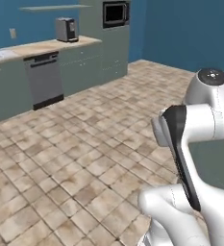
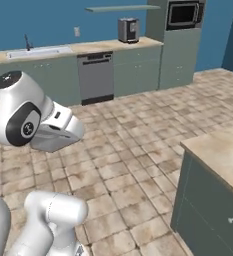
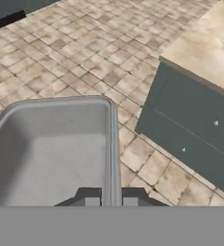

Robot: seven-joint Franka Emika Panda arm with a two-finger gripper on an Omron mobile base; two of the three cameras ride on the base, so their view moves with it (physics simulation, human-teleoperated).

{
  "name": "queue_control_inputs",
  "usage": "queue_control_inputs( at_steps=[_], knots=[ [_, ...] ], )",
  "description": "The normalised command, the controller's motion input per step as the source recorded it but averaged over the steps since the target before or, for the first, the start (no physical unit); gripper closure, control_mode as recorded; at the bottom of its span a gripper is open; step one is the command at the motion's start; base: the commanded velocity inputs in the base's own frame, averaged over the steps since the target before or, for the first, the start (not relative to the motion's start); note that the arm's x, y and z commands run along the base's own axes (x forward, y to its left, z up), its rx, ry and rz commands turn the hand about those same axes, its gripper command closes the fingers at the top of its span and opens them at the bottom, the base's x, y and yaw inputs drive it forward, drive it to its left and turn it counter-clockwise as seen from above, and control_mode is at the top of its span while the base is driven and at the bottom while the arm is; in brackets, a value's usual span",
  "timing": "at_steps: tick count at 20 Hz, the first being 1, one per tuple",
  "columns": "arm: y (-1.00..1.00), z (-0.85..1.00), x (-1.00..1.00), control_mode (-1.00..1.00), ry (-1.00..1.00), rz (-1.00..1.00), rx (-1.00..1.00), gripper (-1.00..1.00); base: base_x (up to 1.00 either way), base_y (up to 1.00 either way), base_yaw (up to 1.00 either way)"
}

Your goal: Retrieve the tupperware and aluminum foil from the cabinet and place them on the dining counter near the plate with potato and mushroom to prepare for storing leftovers.

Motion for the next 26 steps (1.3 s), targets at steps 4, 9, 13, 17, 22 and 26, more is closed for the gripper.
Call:
queue_control_inputs(
  at_steps=[4, 9, 13, 17, 22, 26],
  knots=[
    [0.0, 0.0, 0.0, 1.0, 0.0, 0.0, 0.0, 1.0, 1.0, 0.36, -0.44],
    [0.0, 0.0, 0.0, 1.0, 0.0, 0.0, 0.0, 1.0, 1.0, 0.45, -0.43],
    [0.0, 0.0, 0.0, 1.0, 0.0, 0.0, 0.0, 1.0, 1.0, 0.45, -0.44],
    [0.0, 0.0, 0.0, 1.0, 0.0, 0.0, 0.0, 1.0, 0.99, 0.29, -0.5],
    [0.0, 0.0, 0.0, 1.0, 0.0, 0.0, 0.0, 1.0, 0.92, 0.21, -0.52],
    [0.0, 0.0, 0.0, 1.0, 0.0, 0.0, 0.0, 1.0, 0.92, 0.29, -0.51]
  ],
)
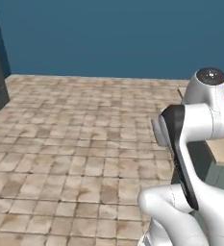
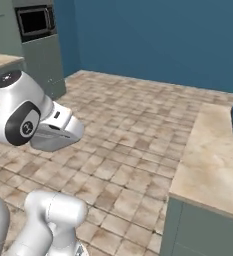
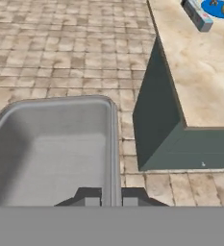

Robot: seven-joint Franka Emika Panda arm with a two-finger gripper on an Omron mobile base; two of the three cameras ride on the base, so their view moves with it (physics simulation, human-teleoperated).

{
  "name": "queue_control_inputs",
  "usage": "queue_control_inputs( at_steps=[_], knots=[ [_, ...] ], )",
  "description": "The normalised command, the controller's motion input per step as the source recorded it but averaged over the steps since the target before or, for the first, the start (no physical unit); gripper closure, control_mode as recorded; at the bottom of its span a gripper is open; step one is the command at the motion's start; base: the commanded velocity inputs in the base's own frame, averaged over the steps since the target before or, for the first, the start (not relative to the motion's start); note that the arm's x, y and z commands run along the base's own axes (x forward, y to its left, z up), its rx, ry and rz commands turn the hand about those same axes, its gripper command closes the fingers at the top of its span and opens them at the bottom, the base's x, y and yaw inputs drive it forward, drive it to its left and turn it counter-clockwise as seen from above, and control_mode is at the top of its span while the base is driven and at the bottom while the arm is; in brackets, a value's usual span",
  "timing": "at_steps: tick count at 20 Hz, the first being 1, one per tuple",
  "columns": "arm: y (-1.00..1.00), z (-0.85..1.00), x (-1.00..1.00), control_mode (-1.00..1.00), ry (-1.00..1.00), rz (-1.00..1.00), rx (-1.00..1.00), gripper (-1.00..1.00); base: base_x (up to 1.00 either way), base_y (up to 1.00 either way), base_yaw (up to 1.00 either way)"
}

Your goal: Retrieve the tupperware and aluminum foil from the cabinet and place them on the dining counter near the plate with potato and mushroom to prepare for storing leftovers.

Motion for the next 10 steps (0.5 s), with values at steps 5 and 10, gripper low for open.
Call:
queue_control_inputs(
  at_steps=[5, 10],
  knots=[
    [0.0, 0.0, 0.0, 1.0, 0.0, 0.0, 0.0, 1.0, 0.9, 0.41, -0.5],
    [0.0, 0.0, 0.0, 1.0, 0.0, 0.0, 0.0, 1.0, 0.92, 0.52, -0.5]
  ],
)
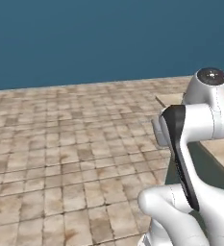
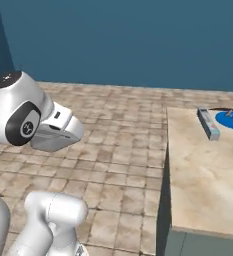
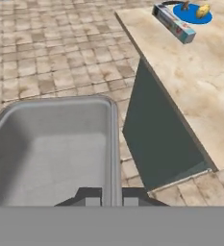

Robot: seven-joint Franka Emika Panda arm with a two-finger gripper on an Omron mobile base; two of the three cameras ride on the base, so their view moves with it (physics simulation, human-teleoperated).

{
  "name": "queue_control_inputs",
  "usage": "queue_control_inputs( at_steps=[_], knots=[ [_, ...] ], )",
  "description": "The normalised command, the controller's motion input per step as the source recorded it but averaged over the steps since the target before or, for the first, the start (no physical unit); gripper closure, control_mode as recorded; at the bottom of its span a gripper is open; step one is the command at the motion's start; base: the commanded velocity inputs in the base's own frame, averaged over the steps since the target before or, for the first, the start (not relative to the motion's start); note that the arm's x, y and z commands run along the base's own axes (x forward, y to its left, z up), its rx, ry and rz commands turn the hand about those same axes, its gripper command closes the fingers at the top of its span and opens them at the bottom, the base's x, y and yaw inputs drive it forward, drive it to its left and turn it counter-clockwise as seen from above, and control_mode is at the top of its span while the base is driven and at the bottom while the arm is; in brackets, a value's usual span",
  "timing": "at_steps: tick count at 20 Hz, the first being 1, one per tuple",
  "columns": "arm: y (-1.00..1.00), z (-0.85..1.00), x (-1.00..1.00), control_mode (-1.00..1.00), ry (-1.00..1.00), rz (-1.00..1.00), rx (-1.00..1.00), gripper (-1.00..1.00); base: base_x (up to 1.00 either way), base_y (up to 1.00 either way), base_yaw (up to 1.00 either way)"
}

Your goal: Retrieve the tupperware and aluminum foil from the cabinet and place them on the dining counter near the plate with potato and mushroom to prepare for storing leftovers.

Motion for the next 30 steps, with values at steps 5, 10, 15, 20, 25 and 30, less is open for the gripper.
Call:
queue_control_inputs(
  at_steps=[5, 10, 15, 20, 25, 30],
  knots=[
    [0.0, 0.0, 0.0, 1.0, 0.0, 0.0, 0.0, 1.0, 0.9, 0.53, -0.5],
    [0.0, 0.0, 0.0, 1.0, 0.0, 0.0, 0.0, 1.0, 0.88, 0.61, -0.51],
    [0.0, 0.0, 0.0, 1.0, 0.0, 0.0, 0.0, 1.0, 0.84, 0.78, -0.52],
    [0.0, 0.0, 0.0, 1.0, 0.0, 0.0, 0.0, 1.0, 0.8, 0.93, -0.53],
    [0.0, 0.0, 0.0, 1.0, 0.0, 0.0, 0.0, 1.0, 0.83, 0.98, -0.53],
    [0.0, 0.0, 0.0, 1.0, 0.0, 0.0, 0.0, 1.0, 0.8, 0.97, -0.54]
  ],
)
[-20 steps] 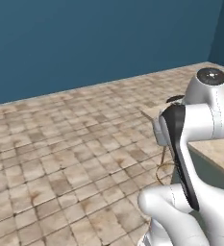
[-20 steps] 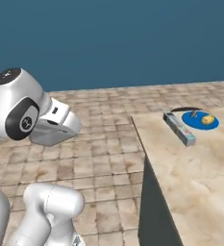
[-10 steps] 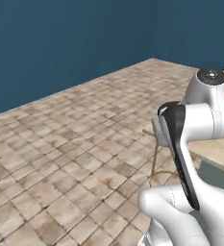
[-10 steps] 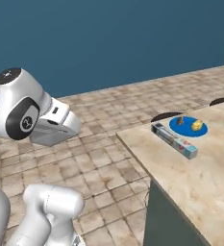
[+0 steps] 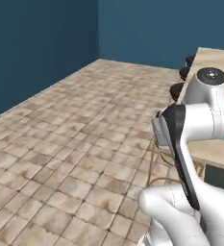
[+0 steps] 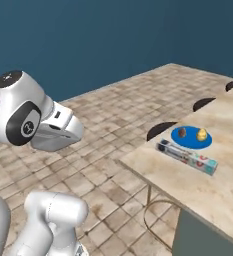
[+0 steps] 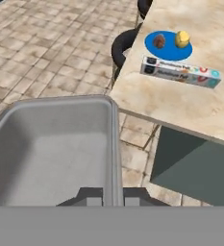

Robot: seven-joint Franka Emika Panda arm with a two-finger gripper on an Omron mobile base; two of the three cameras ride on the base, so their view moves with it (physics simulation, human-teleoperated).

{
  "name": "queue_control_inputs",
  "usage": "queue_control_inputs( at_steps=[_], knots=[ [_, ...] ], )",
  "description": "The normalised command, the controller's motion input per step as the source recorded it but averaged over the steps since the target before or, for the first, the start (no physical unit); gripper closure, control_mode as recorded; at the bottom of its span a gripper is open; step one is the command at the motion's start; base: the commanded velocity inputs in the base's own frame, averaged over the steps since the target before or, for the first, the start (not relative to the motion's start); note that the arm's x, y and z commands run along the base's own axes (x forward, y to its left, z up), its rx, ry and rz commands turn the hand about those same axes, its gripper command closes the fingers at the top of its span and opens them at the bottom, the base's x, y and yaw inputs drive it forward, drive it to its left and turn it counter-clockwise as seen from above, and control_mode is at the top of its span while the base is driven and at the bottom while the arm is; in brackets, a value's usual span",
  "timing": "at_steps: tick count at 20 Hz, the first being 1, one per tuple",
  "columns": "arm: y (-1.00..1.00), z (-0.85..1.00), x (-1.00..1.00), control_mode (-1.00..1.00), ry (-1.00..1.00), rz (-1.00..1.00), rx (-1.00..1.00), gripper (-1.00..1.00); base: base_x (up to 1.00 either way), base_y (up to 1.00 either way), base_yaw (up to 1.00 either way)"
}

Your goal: Retrieve the tupperware and aluminum foil from the cabinet and place them on the dining counter near the plate with potato and mushroom to prepare for storing leftovers.

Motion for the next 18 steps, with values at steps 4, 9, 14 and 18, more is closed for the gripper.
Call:
queue_control_inputs(
  at_steps=[4, 9, 14, 18],
  knots=[
    [0.0, 0.0, 0.0, 1.0, 0.0, 0.0, 0.0, 1.0, 0.78, 0.96, -0.55],
    [0.0, 0.0, 0.0, 1.0, 0.0, 0.0, 0.0, 1.0, 0.76, 0.94, -0.57],
    [0.0, 0.0, 0.0, 1.0, 0.0, 0.0, 0.0, 1.0, 0.72, 0.89, -0.59],
    [0.0, 0.0, 0.0, 1.0, 0.0, 0.0, 0.0, 1.0, 0.69, 0.82, -0.6]
  ],
)
